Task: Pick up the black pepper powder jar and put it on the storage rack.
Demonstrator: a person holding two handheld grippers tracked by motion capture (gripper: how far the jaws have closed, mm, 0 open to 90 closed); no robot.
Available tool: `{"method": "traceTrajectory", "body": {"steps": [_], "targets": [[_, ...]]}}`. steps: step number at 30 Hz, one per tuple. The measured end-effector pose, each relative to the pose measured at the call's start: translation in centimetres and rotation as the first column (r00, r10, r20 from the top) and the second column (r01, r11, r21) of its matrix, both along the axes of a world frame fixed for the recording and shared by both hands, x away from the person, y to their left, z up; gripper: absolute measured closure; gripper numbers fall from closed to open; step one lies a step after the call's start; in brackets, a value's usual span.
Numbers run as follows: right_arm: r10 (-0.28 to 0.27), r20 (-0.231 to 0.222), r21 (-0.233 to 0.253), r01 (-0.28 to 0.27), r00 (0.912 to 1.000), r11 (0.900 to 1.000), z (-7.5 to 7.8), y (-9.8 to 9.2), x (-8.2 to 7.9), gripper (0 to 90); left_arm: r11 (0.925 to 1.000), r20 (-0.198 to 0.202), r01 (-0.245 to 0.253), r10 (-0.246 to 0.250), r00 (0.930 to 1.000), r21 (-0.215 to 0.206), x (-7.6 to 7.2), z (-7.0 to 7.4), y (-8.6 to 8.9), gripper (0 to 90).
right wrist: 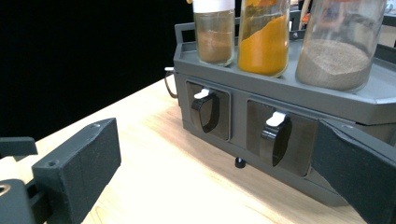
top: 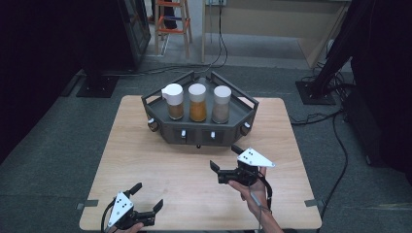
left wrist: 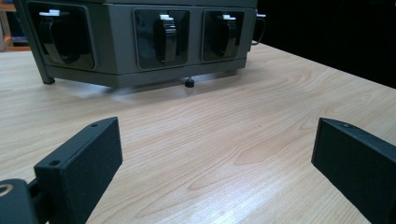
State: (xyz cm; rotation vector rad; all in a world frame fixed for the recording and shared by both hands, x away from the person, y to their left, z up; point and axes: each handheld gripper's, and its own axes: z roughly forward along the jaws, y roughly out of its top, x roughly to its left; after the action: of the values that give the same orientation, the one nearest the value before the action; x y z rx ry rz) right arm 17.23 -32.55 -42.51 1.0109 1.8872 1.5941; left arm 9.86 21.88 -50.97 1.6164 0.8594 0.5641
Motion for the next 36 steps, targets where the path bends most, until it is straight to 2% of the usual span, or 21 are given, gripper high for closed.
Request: {"method": "traceTrajectory", "body": {"steps": [3, 13, 27, 36], "targets": [[0.003, 0.003, -0.011, -0.003, 1.0000, 1.000, -0.3, 0.2, -0.4, 1.8, 1.0000, 0.001, 0.001, -0.001, 1.0000, 0.001, 0.0, 0.0, 0.0, 1.7], [0.033, -0.009, -0.001, -0.033, 0.9994, 0.999, -2.0, 0.4, -1.1, 1.8, 1.0000, -0.004, -0.007, 0.007, 1.0000, -0.003, 0.1, 0.0, 0.0, 1.7], [0.084, -0.044, -0.010, -0.084, 0.9955, 0.996, -4.2, 0.8, -1.6, 1.9, 1.0000, -0.006, -0.009, 0.009, 0.9999, -0.003, 0.1, -0.1, -0.1, 1.7], [0.091, -0.062, -0.008, -0.092, 0.9939, 0.996, -4.6, 0.9, -1.6, 1.8, 1.0000, -0.001, -0.005, 0.005, 1.0000, -0.003, 0.1, -0.1, 0.0, 1.7]]}}
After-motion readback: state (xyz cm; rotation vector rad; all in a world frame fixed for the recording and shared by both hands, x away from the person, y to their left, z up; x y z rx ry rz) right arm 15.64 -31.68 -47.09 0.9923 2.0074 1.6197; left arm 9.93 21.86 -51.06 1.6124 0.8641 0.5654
